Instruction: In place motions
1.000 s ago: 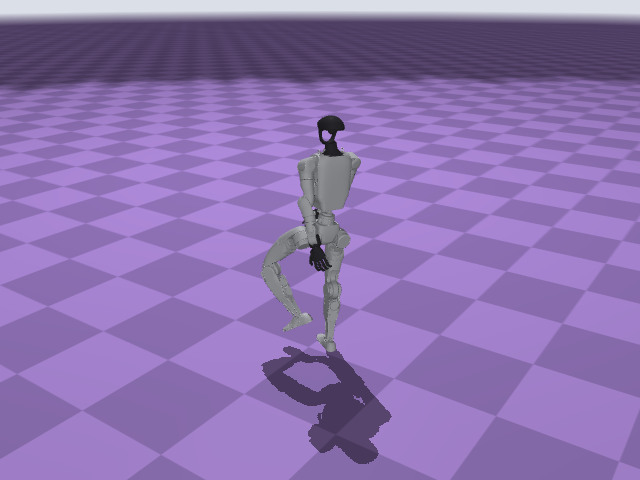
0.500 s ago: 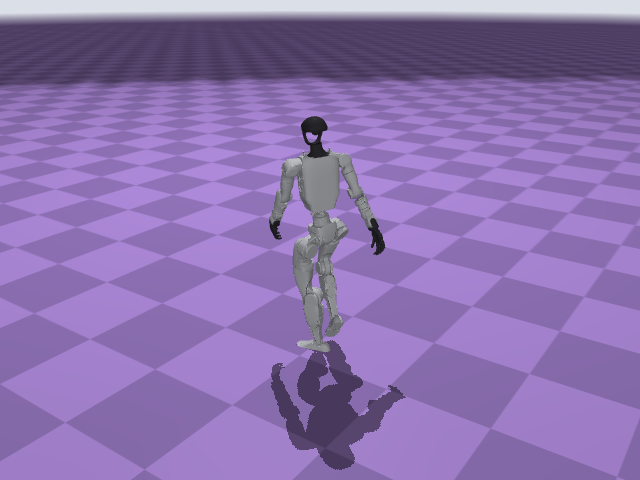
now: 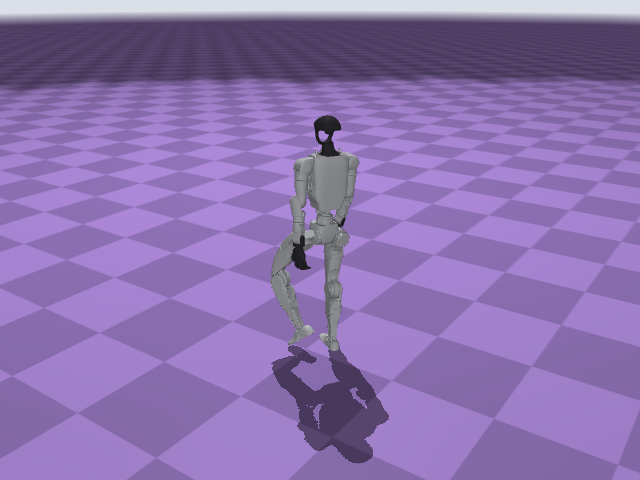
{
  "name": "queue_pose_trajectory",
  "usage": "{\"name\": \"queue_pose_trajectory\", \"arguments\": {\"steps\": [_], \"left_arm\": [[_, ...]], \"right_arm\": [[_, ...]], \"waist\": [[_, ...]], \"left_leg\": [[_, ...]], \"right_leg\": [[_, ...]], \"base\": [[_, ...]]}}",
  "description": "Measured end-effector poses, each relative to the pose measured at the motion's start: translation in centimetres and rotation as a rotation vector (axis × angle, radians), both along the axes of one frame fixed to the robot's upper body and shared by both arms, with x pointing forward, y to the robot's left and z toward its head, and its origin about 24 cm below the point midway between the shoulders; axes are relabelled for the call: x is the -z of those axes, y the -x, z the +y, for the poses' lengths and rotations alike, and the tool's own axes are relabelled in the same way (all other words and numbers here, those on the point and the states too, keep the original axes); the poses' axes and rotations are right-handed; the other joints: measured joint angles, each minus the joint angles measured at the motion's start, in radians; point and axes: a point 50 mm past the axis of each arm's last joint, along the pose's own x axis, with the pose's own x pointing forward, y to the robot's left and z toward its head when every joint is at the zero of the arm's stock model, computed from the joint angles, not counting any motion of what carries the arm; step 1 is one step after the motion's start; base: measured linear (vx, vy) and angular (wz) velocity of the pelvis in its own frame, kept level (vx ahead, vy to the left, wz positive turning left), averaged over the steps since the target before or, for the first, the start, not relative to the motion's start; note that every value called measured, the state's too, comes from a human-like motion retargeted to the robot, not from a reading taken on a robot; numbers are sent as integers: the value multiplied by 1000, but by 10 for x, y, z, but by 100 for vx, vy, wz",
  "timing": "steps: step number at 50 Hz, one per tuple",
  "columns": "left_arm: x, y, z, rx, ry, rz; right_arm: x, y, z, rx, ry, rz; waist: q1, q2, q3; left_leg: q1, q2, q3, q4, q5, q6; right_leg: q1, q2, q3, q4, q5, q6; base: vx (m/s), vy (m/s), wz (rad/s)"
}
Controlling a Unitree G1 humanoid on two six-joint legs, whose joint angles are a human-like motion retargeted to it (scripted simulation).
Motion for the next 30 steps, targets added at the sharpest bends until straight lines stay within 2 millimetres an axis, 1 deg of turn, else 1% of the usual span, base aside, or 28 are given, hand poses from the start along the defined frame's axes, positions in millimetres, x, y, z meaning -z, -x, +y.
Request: {"name": "queue_pose_trajectory", "arguments": {"steps": [1,2,4,5,6,7,8,10,12,13,15,18,20,21,23,25,26,27,28,30], "left_arm": [[-3,18,2,-43,-3,37],[-7,36,2,-77,3,79],[-15,66,-8,-108,47,183],[-19,78,-15,-121,64,237],[-23,91,-18,-138,57,285],[-27,103,-21,-155,49,322],[-31,113,-22,-173,43,340],[-36,124,-27,-209,51,351],[-36,125,-32,-237,68,344],[-35,123,-33,-248,71,340],[-32,116,-31,-263,67,323],[-24,96,-26,-259,54,259],[-18,79,-22,-241,51,206],[-15,70,-19,-224,46,179],[-10,51,-13,-184,26,128],[-4,26,-7,-124,-12,78],[-2,13,-3,-80,-31,54],[-1,-1,-1,-39,-44,29],[1,-13,0,-3,-46,6],[3,-59,-1,71,-18,-86]], "right_arm": [[-10,-25,8,-50,-39,-86],[-21,-48,15,-95,-73,-164],[-42,-84,26,-141,-104,-294],[-52,-99,32,-145,-108,-356],[-61,-109,38,-134,-125,-413],[-70,-118,44,-123,-147,-469],[-79,-126,50,-113,-177,-520],[-94,-140,57,-114,-224,-596],[-103,-146,62,-134,-239,-638],[-105,-147,62,-146,-236,-645],[-101,-144,60,-167,-214,-632],[-78,-125,51,-198,-149,-541],[-56,-101,43,-220,-106,-432],[-43,-84,38,-227,-86,-357],[-19,-45,25,-231,-48,-188],[0,0,9,-210,-13,-4],[7,24,-2,-183,2,90],[12,49,-13,-159,18,184],[14,75,-25,-138,37,276],[14,114,-50,-81,90,410]], "waist": [[21,-9,25],[47,-18,44],[116,-35,59],[150,-46,63],[168,-57,55],[187,-66,46],[205,-70,36],[231,-79,35],[235,-83,42],[235,-82,40],[225,-72,30],[179,-53,-5],[142,-45,-37],[115,-43,-53],[68,-38,-73],[49,-20,-73],[22,-1,-83],[-9,21,-98],[-48,51,-123],[-99,118,-160]], "left_leg": [[-45,66,28,131,-66,26],[-95,112,43,245,-120,40],[-223,118,21,402,-181,15],[-292,112,13,473,-208,3],[-363,97,0,535,-233,-12],[-428,92,-10,593,-256,-23],[-481,107,-14,646,-278,-27],[-546,133,-10,722,-305,-25],[-553,131,-5,734,-310,-23],[-540,134,-7,725,-309,-24],[-482,132,-14,668,-301,-21],[-317,82,-32,466,-273,-42],[-172,21,-39,266,-250,-68],[-86,-24,-50,132,-234,-85],[108,-126,-78,-185,-174,-110],[326,-190,-55,-574,-110,-142],[418,-197,6,-704,-212,-139],[489,-198,64,-822,-283,-131],[516,-186,116,-913,-293,-113],[467,-172,63,-1005,-273,-77]], "right_leg": [[22,7,4,-4,1,-19],[35,10,14,-2,1,-32],[20,-7,72,23,-1,-32],[2,-15,114,37,1,-32],[-14,-22,138,47,-3,-28],[-29,-25,155,58,-8,-27],[-46,-24,157,68,-13,-32],[-64,-30,160,83,-16,-39],[-65,-32,166,93,-19,-37],[-63,-30,164,95,-20,-35],[-51,-18,153,88,-20,-28],[-24,-6,107,55,-19,-13],[-11,-9,70,43,-21,4],[-5,-11,43,43,-22,14],[11,-15,-1,57,-24,35],[25,8,-12,100,-19,54],[17,26,-40,135,-1,68],[1,42,-72,176,35,85],[-27,55,-114,230,106,108],[-197,27,-175,491,313,173]], "base": [[-11,5,-114],[-6,3,-87],[-13,13,-102],[-14,18,-83],[-8,14,-63],[1,3,-46],[2,-5,-48],[1,-10,-36],[3,-8,5],[7,-4,29],[12,0,52],[17,0,73],[25,-6,73],[32,-9,78],[34,-12,57],[33,-13,11],[37,-11,43],[42,-9,78],[30,-9,64],[-6,-9,48]]}}
